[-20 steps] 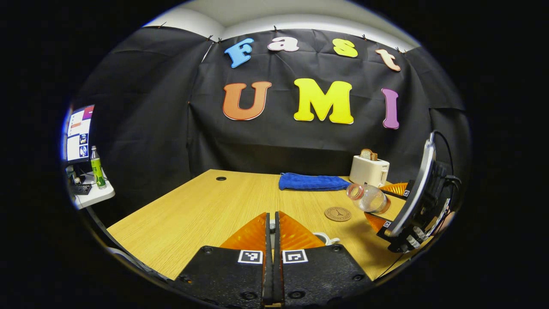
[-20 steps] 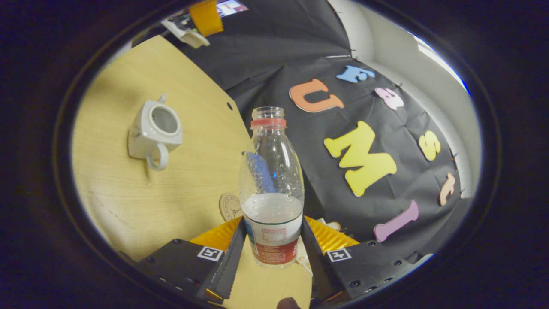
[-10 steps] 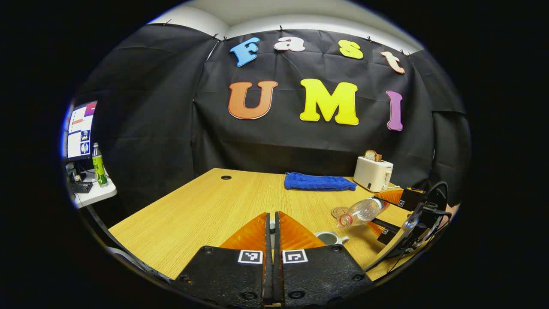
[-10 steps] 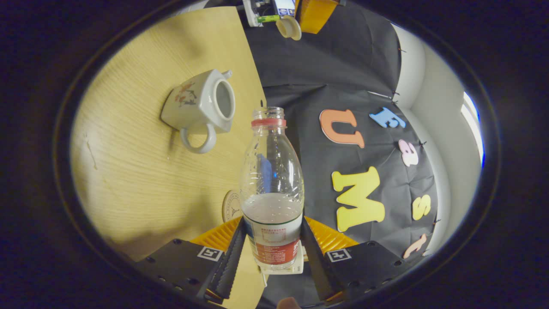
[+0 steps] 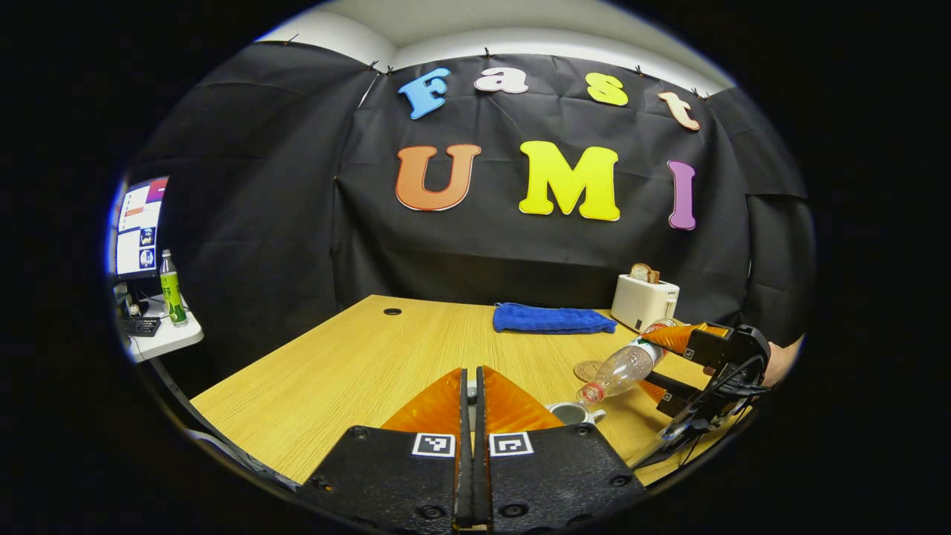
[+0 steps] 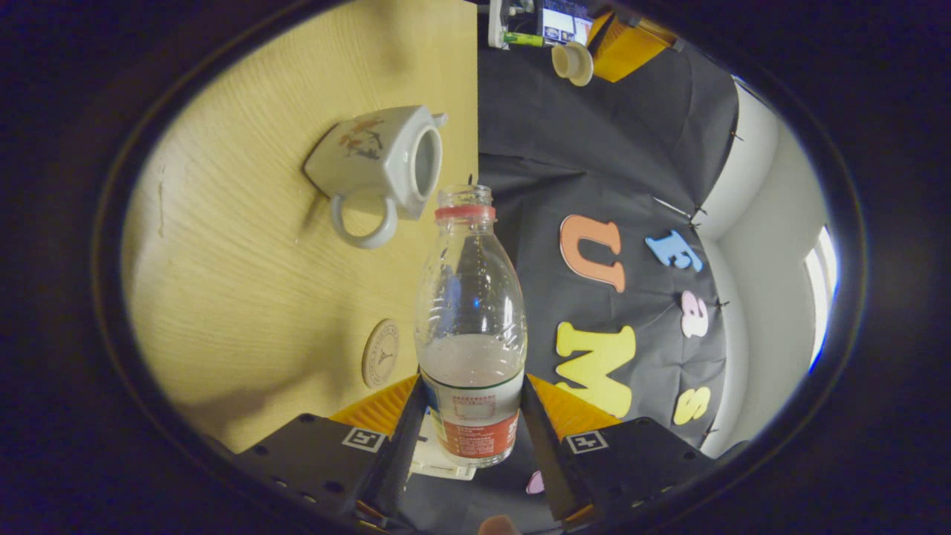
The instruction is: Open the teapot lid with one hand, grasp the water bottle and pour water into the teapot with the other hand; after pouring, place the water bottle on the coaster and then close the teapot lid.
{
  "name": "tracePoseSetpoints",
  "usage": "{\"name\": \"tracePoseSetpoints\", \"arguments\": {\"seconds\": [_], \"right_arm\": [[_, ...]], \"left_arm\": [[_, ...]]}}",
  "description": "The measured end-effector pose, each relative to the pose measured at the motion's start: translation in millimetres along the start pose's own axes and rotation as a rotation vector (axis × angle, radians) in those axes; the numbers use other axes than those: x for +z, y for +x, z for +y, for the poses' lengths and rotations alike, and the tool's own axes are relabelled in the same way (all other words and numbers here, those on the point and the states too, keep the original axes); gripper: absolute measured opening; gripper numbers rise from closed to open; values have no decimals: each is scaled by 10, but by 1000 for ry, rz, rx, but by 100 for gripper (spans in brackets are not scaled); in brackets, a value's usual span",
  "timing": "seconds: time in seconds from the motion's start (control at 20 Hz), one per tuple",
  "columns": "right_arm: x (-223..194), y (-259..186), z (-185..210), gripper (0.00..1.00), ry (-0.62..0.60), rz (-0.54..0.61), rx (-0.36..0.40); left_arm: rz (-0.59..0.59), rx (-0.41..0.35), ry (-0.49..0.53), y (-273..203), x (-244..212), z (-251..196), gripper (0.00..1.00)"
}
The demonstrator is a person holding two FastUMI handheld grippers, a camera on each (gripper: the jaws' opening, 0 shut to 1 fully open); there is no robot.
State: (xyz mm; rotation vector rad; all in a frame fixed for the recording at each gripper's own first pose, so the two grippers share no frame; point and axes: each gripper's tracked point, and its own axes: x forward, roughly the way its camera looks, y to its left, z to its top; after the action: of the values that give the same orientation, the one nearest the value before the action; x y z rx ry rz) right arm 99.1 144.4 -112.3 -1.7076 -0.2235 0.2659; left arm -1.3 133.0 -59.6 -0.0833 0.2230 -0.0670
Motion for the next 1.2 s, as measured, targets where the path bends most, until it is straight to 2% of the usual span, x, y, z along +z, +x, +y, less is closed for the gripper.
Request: {"name": "tracePoseSetpoints", "arguments": {"seconds": [1.2], "right_arm": [[160,-49,-378,72,-320,-86,-149]], "left_arm": [[-13,-4,-16,-73,74,79,3]]}}
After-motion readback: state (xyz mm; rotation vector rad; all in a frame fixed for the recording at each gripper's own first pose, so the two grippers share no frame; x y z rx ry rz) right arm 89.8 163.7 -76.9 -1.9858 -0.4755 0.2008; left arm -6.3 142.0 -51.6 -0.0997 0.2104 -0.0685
